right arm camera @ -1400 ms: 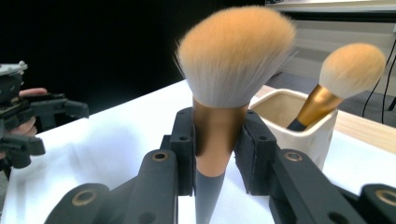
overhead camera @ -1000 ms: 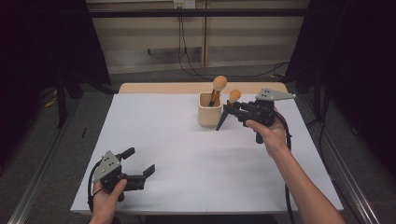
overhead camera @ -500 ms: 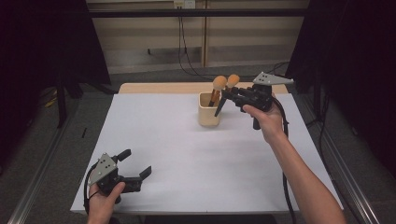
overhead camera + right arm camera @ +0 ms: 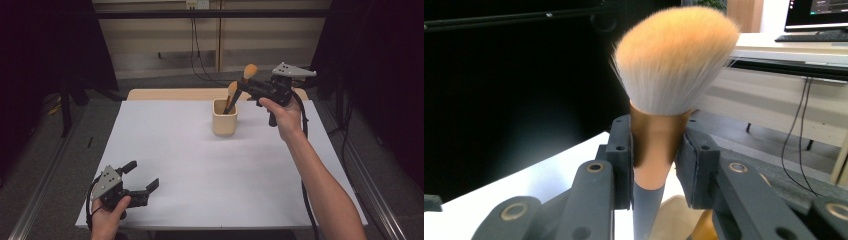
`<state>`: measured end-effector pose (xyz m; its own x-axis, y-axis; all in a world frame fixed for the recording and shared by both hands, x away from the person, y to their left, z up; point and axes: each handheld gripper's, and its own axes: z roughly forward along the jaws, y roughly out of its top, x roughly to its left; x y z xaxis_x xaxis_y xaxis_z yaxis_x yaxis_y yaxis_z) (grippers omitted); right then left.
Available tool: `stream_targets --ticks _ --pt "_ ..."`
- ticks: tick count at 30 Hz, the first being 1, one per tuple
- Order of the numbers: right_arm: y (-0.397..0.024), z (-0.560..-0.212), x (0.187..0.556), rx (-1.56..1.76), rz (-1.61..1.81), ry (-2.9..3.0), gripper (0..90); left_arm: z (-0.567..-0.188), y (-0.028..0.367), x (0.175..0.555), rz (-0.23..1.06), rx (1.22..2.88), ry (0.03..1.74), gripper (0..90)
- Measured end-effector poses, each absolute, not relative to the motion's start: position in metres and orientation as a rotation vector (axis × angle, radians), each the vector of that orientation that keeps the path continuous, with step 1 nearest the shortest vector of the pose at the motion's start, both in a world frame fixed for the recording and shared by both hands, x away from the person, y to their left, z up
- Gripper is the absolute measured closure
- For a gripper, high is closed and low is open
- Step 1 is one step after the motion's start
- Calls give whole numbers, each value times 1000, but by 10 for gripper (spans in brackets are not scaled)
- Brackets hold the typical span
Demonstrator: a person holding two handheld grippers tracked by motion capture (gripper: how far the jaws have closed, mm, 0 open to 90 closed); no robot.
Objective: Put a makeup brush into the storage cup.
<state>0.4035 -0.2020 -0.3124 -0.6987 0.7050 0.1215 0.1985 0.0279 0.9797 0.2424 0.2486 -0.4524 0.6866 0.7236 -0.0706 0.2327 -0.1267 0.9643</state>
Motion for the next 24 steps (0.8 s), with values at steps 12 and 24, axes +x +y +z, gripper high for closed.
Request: stream_targets --ticks 12,24 --pt "-192 -312 418 932 1676 1895 709 -454 249 245 506 1705 778 25" --pt "-185 -326 426 947 1606 1925 709 -453 247 244 504 1716 765 25"
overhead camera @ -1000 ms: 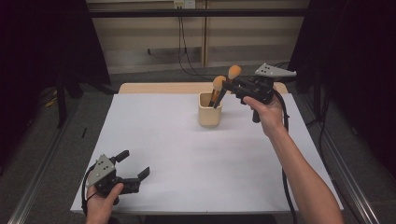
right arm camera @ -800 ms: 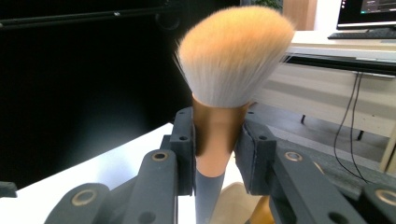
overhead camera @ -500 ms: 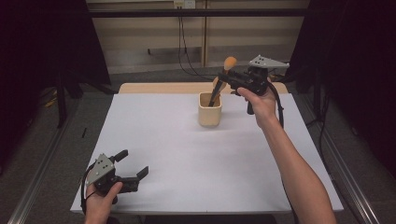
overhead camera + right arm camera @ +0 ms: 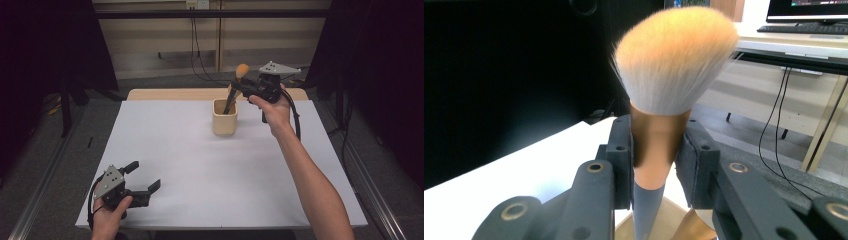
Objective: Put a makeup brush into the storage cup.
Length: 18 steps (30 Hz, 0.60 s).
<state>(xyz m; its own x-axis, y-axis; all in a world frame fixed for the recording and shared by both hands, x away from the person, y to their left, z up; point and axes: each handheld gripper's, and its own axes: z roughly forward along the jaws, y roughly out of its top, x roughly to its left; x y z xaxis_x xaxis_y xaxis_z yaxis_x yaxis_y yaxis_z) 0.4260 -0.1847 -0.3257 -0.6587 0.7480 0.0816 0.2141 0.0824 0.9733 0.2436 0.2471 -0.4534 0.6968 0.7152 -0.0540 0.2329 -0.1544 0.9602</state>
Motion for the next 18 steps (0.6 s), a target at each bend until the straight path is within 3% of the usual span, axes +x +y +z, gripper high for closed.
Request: stream_targets --ticks 18 --pt "-179 -353 437 1010 1560 1968 709 -454 250 245 524 1739 764 25"
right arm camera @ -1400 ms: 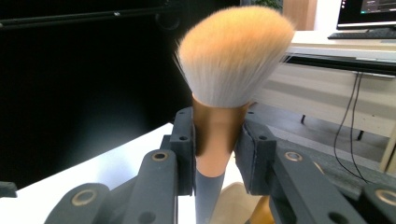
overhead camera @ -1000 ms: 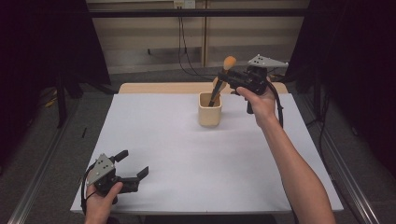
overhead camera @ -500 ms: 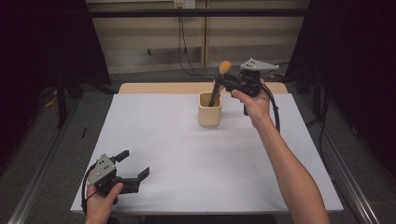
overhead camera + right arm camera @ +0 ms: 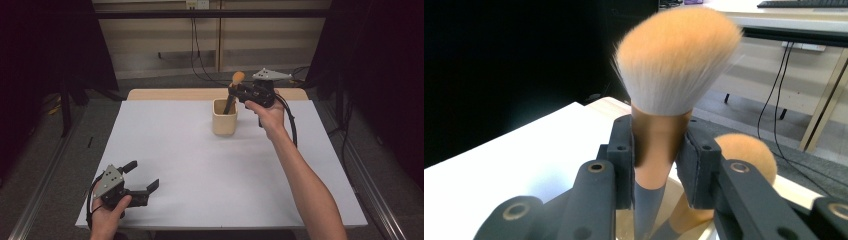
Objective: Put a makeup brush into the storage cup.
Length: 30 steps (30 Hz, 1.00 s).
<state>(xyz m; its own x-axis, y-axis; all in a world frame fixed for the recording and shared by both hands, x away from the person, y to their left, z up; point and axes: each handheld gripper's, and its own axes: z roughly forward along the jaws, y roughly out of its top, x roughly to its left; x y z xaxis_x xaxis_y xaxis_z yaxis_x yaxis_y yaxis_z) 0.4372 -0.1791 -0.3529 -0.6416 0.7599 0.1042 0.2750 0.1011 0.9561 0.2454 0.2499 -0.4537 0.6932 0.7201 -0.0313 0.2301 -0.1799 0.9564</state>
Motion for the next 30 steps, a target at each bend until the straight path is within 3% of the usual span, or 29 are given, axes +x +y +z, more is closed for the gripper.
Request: stream_targets --ticks 30 --pt "-182 -400 443 1125 1554 1988 708 -455 251 246 528 1762 772 30"
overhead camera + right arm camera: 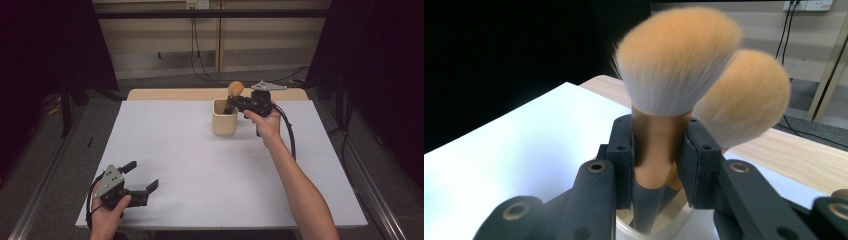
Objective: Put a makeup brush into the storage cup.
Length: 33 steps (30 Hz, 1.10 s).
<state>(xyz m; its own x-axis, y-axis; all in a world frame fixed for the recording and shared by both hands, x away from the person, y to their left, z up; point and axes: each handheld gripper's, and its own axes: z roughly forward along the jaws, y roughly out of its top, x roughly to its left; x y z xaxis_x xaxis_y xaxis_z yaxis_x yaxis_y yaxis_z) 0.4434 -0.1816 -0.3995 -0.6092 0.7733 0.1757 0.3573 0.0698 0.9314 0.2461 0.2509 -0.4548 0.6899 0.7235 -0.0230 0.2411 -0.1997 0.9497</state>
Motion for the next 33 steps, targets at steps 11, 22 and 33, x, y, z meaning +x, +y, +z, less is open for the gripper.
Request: stream_targets --ticks 11,22,33 --pt "-183 -411 443 1159 1560 2006 707 -455 248 245 524 1773 760 31" --pt "-189 -421 439 1176 1578 2009 677 -456 249 246 534 1771 767 29" --pt "-194 -426 434 1173 1605 1963 288 -455 247 246 528 1772 770 29"
